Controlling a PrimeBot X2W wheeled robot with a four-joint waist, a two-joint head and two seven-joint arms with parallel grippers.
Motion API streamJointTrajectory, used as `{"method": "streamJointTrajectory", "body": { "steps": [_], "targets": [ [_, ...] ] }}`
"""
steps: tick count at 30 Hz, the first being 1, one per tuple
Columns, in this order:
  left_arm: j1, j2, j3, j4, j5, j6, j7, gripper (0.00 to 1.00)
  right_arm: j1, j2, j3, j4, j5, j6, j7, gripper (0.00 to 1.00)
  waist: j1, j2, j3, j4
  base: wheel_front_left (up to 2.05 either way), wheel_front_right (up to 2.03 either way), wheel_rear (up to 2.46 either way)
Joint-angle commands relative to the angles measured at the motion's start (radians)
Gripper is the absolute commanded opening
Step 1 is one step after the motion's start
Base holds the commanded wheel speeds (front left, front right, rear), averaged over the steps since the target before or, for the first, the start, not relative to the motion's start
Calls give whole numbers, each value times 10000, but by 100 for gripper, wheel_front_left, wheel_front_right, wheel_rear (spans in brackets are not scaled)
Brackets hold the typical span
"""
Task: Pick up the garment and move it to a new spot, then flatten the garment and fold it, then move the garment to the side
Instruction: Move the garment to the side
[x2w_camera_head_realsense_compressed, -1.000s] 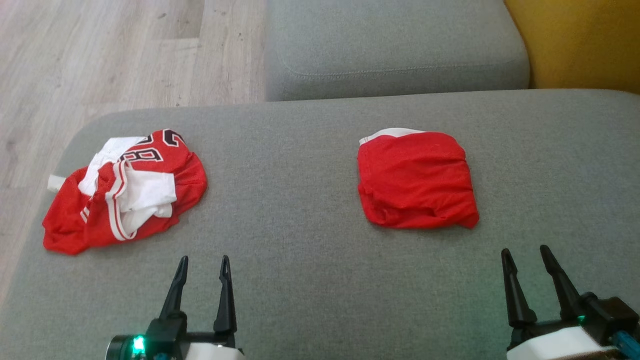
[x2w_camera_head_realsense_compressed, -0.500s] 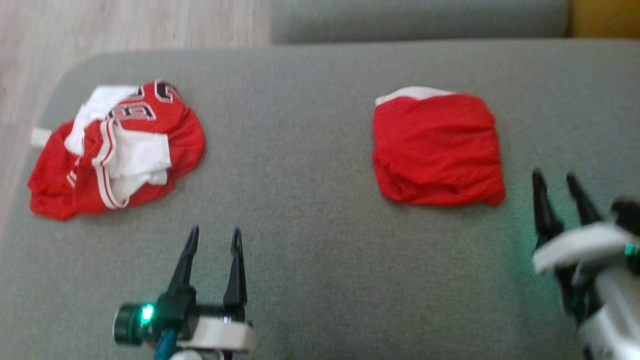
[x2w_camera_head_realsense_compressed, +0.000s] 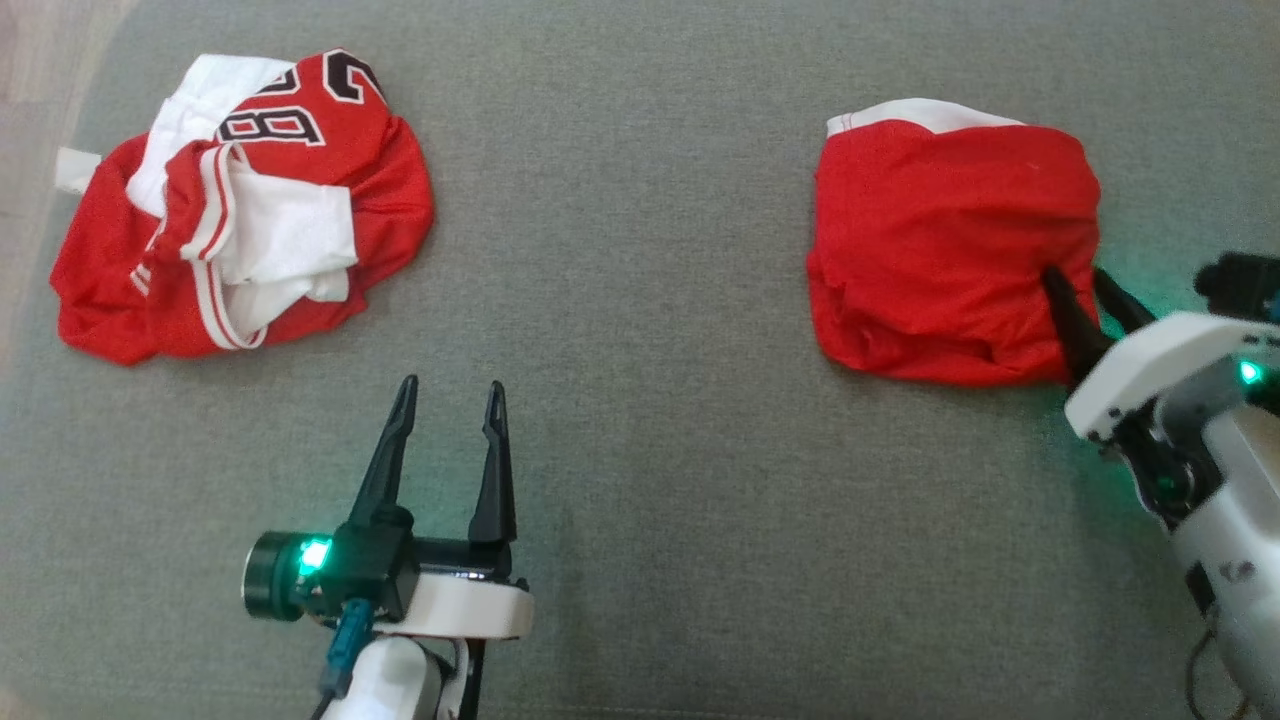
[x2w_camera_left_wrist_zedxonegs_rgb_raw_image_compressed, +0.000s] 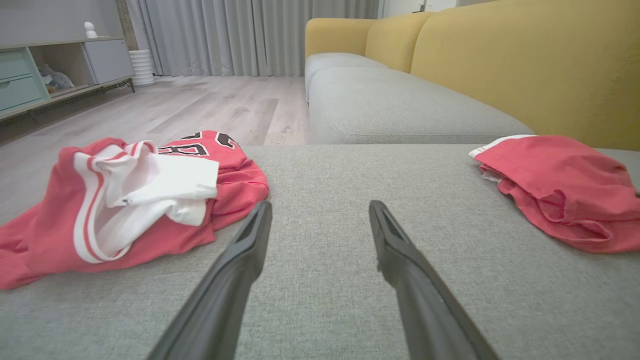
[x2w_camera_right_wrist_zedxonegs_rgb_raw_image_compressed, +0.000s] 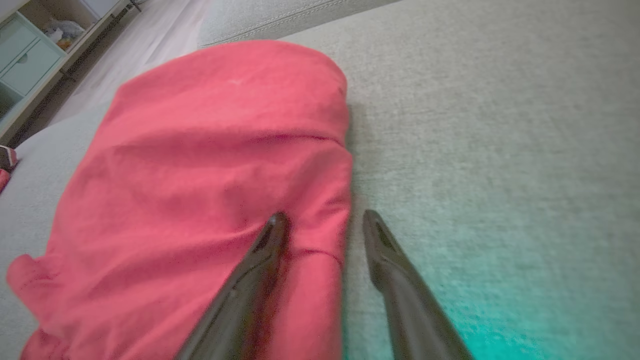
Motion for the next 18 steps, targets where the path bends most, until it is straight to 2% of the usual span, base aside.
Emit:
{"method": "streamJointTrajectory", "body": {
  "steps": [1,7,18],
  "targets": [
    [-268,9,315,-270,-31,133,-51,100,-289,-204,475,-20,257,67,-191,0,-1,0,79,-126,0,0,0],
    [-341,8,541,-358,134,150,-51,100,-1002,-798,1049,309,332,67,-547,0,-1,0,499,-762,0,0,0],
    [-1462,63,804,-449,744,-209,-51,100,-2463,-3446,1745,1308,-213,67,-971,0,-1,0,2113,-2328,0,0,0]
  ]
}}
